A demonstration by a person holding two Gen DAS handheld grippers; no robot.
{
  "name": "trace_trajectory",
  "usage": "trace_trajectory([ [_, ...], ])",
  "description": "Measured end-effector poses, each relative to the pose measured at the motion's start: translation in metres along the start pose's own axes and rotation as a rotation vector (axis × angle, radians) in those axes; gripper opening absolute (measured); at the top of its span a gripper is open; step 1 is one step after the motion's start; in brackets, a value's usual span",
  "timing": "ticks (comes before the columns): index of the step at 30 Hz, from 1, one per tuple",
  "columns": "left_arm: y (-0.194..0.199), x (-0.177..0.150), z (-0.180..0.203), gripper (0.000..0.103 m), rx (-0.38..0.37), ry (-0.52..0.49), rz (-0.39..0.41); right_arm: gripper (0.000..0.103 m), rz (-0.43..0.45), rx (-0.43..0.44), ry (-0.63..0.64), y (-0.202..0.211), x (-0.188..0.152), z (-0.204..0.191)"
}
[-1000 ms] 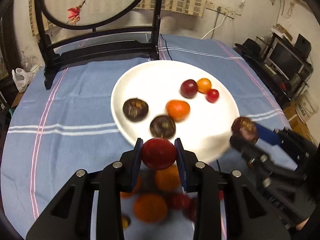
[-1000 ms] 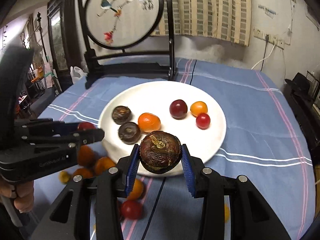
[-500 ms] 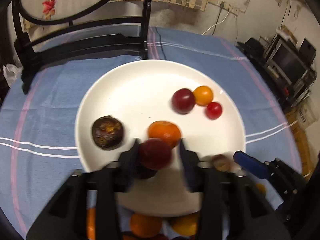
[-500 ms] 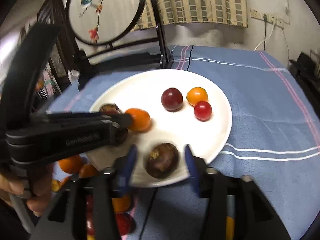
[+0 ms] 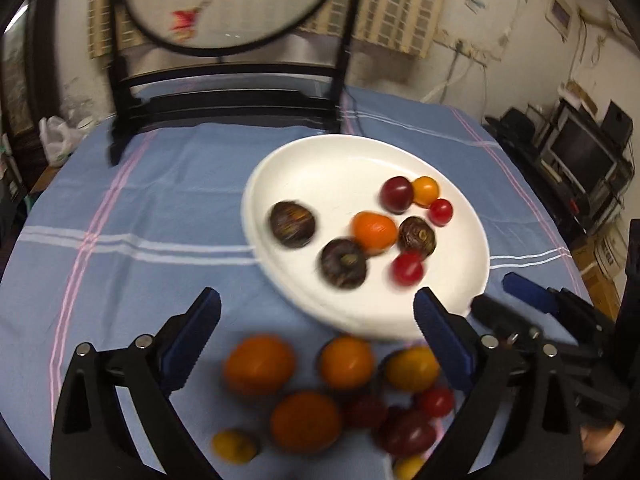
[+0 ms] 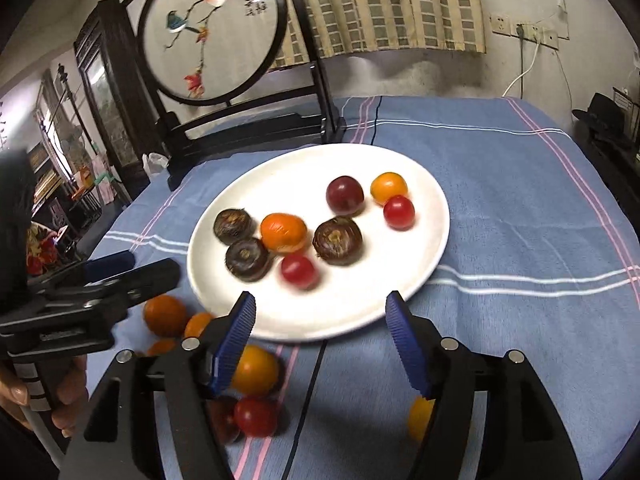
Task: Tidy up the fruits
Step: 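Reach for and grasp the small yellow fruit with the right tool, then grasp a second small yellow fruit with the left tool while the right tool holds its fruit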
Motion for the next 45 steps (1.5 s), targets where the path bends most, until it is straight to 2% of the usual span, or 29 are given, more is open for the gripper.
trace_trajectory([
  [3, 0.02, -0.014, -0.021, 0.097, 0.012, 0.044, 0.027, 0.068, -0.026, 0.036, 0.014, 0.009, -0.011, -0.01],
  [8, 0.043, -0.032, -0.051, 0.097, 0.067, 0.099, 0.055, 0.068, -0.029, 0.04, 0.037, 0.027, -0.032, -0.018],
  [11, 0.052, -0.043, -0.06, 0.097, 0.111, 0.07, 0.066, 0.068, -0.056, 0.039, 0.036, 0.035, -0.05, -0.021],
  [19, 0.052, -0.068, -0.063, 0.097, 0.151, -0.013, 0.041, 0.068, -0.114, 0.116, 0.099, 0.06, -0.09, -0.06],
  [22, 0.052, -0.071, -0.067, 0.097, 0.15, 0.001, 0.046, 0.068, -0.144, 0.104, 0.129, 0.059, -0.101, -0.069],
  [27, 0.048, -0.077, -0.072, 0.097, 0.17, -0.031, 0.031, 0.068, -0.198, 0.057, 0.216, 0.047, -0.112, -0.08],
  [29, 0.046, -0.079, -0.071, 0.097, 0.167, -0.038, 0.018, 0.059, -0.23, 0.015, 0.276, 0.04, -0.116, -0.083],
  [30, 0.045, -0.08, -0.07, 0.097, 0.164, -0.037, 0.014, 0.038, -0.227, 0.012, 0.303, 0.039, -0.115, -0.086],
  [31, 0.044, -0.08, -0.07, 0.097, 0.156, -0.036, 0.01, 0.03, -0.233, 0.028, 0.312, 0.038, -0.114, -0.091],
  [34, 0.042, -0.083, -0.067, 0.097, 0.131, -0.026, -0.003, 0.028, -0.246, 0.034, 0.324, 0.033, -0.112, -0.094],
  [38, 0.041, -0.085, -0.063, 0.097, 0.116, -0.028, -0.007, 0.025, -0.21, 0.068, 0.277, 0.033, -0.111, -0.091],
  [41, 0.039, -0.089, -0.055, 0.097, 0.076, -0.027, -0.029, 0.025, -0.192, 0.094, 0.269, 0.041, -0.106, -0.09],
  [45, 0.038, -0.092, -0.047, 0.094, 0.059, -0.062, -0.033, 0.025, -0.161, 0.088, 0.223, 0.044, -0.093, -0.076],
])
Point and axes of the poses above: each gripper's, at about its wrist camera, not at the fingertips, and y roughly against the way its jaws point, z to its right, x to its top, the point moved 10 cm from there along -y, roughly the way its jaws point, and after that the axes turned 13 degrees about z, right-handed, at the moved point
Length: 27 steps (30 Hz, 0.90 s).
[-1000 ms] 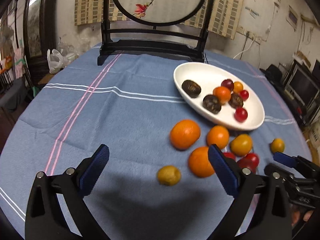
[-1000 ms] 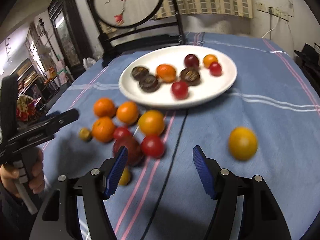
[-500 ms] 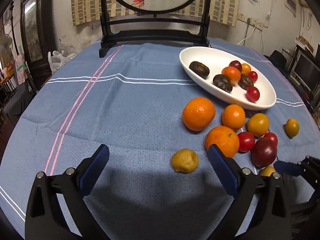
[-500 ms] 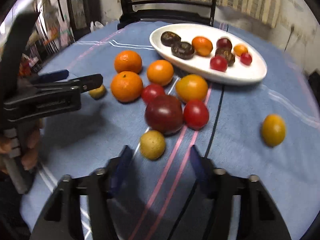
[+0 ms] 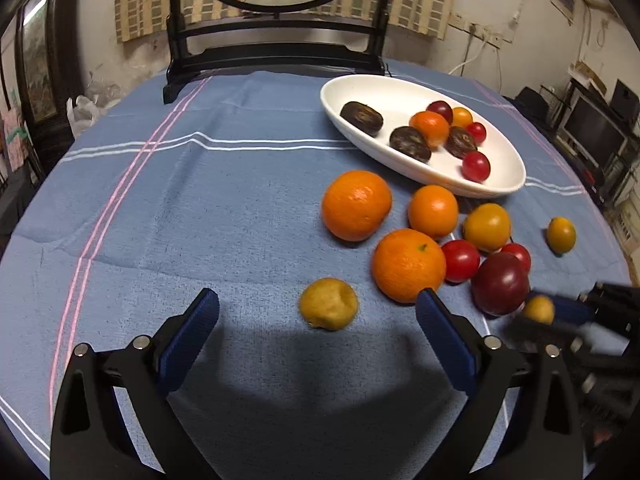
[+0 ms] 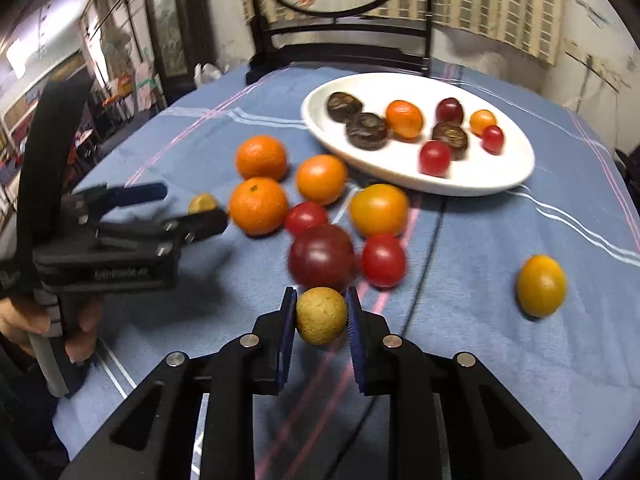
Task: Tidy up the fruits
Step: 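Grasp a second small yellow fruit with the left tool while the right tool holds its fruit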
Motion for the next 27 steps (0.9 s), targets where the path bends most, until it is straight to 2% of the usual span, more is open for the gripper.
trace_trajectory([
  [1, 0.0, 0.0, 0.002, 0.087, -0.004, -0.01, 0.0, 0.025, 0.004, -0.005, -0.017, 0.001, 0.002, 0.006],
  [3, -0.002, -0.004, 0.005, 0.079, -0.016, -0.032, -0.017, 0.025, 0.016, -0.006, -0.055, 0.004, 0.004, 0.017],
  [11, -0.003, -0.004, 0.012, 0.063, -0.074, -0.036, 0.001, 0.025, 0.035, -0.011, -0.097, 0.009, 0.004, 0.029],
  [13, -0.003, -0.003, 0.016, 0.051, -0.098, -0.038, 0.006, 0.025, 0.036, -0.007, -0.094, 0.009, 0.004, 0.029],
  [16, -0.002, -0.003, 0.017, 0.05, -0.115, -0.033, 0.003, 0.025, 0.038, -0.005, -0.094, 0.009, 0.005, 0.029],
  [23, 0.001, -0.011, 0.002, 0.048, -0.096, 0.005, -0.028, 0.025, 0.039, -0.003, -0.101, 0.01, 0.005, 0.028],
  [27, -0.005, -0.01, 0.005, 0.045, -0.059, -0.056, -0.026, 0.025, 0.035, 0.003, -0.09, 0.009, 0.004, 0.025],
])
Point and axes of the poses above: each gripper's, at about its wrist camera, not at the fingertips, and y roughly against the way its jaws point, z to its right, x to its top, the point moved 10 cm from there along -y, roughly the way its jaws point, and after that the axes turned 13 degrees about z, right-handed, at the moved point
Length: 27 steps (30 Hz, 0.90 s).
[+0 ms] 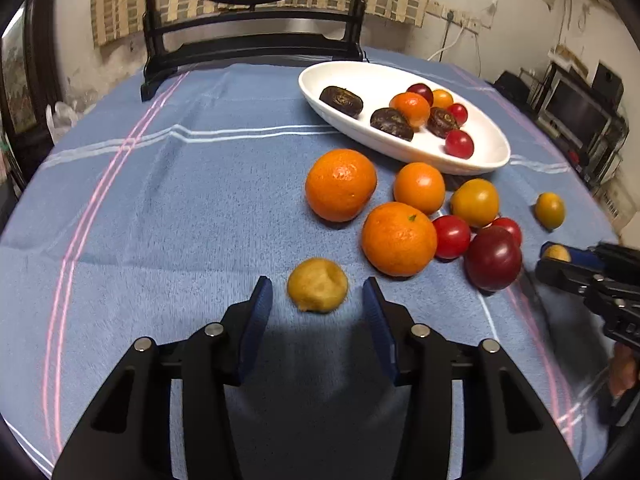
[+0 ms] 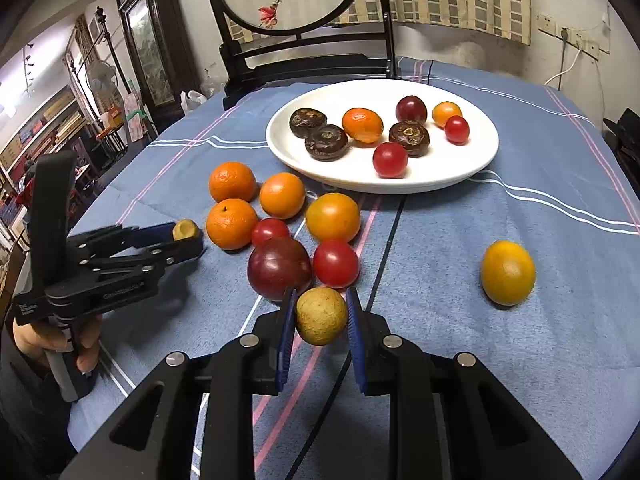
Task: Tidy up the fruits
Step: 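Grasp a second small yellow fruit with the left tool while the right tool holds its fruit, then carry both yellow fruits over the white plate and open both tools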
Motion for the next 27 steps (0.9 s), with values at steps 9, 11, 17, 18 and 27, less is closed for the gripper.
trace_trajectory([
  [9, 0.001, 0.003, 0.015, 0.029, 0.013, -0.065, -0.002, 0.025, 0.025, -0.003, -0.024, 0.004, 0.004, 0.004],
  [11, 0.011, 0.008, 0.02, 0.029, -0.004, -0.075, 0.017, 0.025, 0.043, -0.003, -0.03, 0.006, 0.007, 0.005],
  [17, 0.029, 0.06, 0.039, 0.029, -0.083, -0.046, 0.073, 0.025, 0.123, -0.006, -0.062, 0.021, 0.032, 0.009],
  [18, 0.027, 0.071, 0.042, 0.029, -0.088, -0.045, 0.08, 0.025, 0.144, -0.003, -0.051, 0.025, 0.042, 0.008],
  [27, -0.047, 0.13, 0.055, 0.029, -0.034, 0.006, 0.058, 0.025, 0.161, -0.101, -0.045, -0.015, 0.101, 0.048],
])
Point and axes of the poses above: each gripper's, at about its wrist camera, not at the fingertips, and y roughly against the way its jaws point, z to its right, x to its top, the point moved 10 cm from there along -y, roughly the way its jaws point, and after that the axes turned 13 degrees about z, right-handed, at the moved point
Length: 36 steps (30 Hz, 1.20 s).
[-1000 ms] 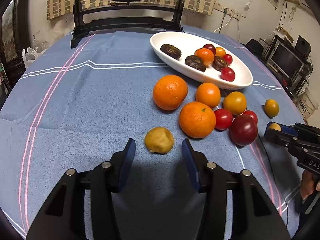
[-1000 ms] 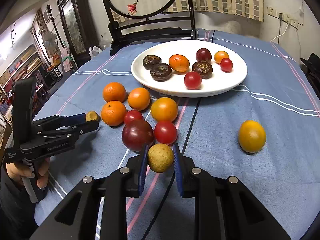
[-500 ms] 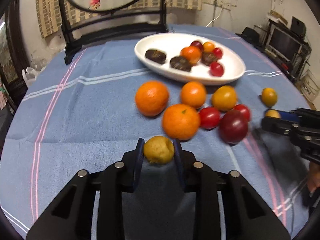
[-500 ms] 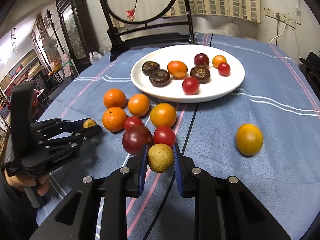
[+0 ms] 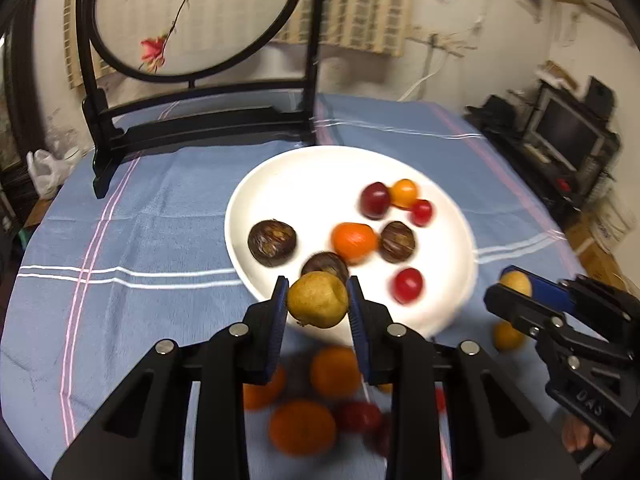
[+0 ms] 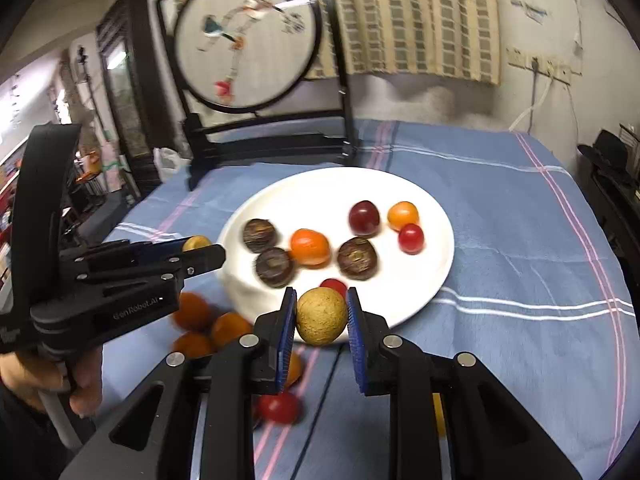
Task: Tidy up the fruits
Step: 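Carry both yellow fruits over the white plate and open both tools, then grasp the large yellow-orange fruit with the right tool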
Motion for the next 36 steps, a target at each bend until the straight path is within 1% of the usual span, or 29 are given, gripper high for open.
trace_trajectory([
  [4, -0.031, 0.0, 0.004, 0.029, -0.001, 0.016, -0.046, 0.025, -0.049, -0.005, -0.033, -0.03, -0.006, 0.011],
  [8, -0.053, -0.005, 0.01, 0.029, 0.007, -0.004, -0.08, 0.026, -0.086, -0.025, -0.046, -0.053, -0.014, 0.022],
  [9, -0.056, -0.007, 0.011, 0.029, 0.009, -0.005, -0.089, 0.034, -0.083, -0.028, -0.055, -0.056, -0.014, 0.024],
  [10, -0.058, -0.007, 0.011, 0.034, 0.013, 0.002, -0.089, 0.048, -0.076, -0.036, -0.06, -0.058, -0.014, 0.027],
  [11, -0.058, -0.007, 0.011, 0.043, 0.018, 0.009, -0.082, 0.053, -0.067, -0.043, -0.066, -0.058, -0.014, 0.029],
  [12, -0.058, -0.006, 0.009, 0.063, 0.03, 0.016, -0.075, 0.054, -0.064, -0.042, -0.075, -0.057, -0.015, 0.031],
  [13, -0.054, -0.004, 0.007, 0.07, 0.044, 0.025, -0.059, 0.055, -0.062, -0.033, -0.095, -0.055, -0.015, 0.033],
  [15, -0.045, 0.001, 0.008, 0.07, 0.034, 0.028, -0.023, 0.055, -0.057, -0.022, -0.12, -0.051, -0.014, 0.035],
  [18, -0.029, 0.002, 0.007, 0.07, 0.043, 0.016, -0.009, 0.058, -0.047, -0.01, -0.14, -0.038, -0.011, 0.037],
  [22, -0.005, -0.002, 0.0, 0.079, 0.06, 0.014, 0.022, 0.062, -0.015, -0.018, -0.152, -0.017, -0.009, 0.041],
  [25, 0.017, -0.011, -0.01, 0.082, 0.085, 0.025, 0.051, 0.064, 0.001, -0.034, -0.161, 0.0, -0.016, 0.047],
  [29, 0.039, -0.031, -0.021, 0.087, 0.092, 0.071, 0.054, 0.064, -0.011, -0.043, -0.194, 0.014, -0.033, 0.053],
  [32, 0.048, -0.049, -0.03, 0.088, 0.09, 0.103, 0.053, 0.064, -0.019, -0.078, -0.187, 0.022, -0.048, 0.059],
  [35, 0.052, -0.07, -0.039, 0.088, 0.08, 0.116, 0.043, 0.064, -0.025, -0.157, -0.098, 0.028, -0.061, 0.063],
  [36, 0.052, -0.08, -0.043, 0.088, 0.081, 0.122, 0.022, 0.064, -0.038, -0.18, -0.076, 0.027, -0.067, 0.065],
])
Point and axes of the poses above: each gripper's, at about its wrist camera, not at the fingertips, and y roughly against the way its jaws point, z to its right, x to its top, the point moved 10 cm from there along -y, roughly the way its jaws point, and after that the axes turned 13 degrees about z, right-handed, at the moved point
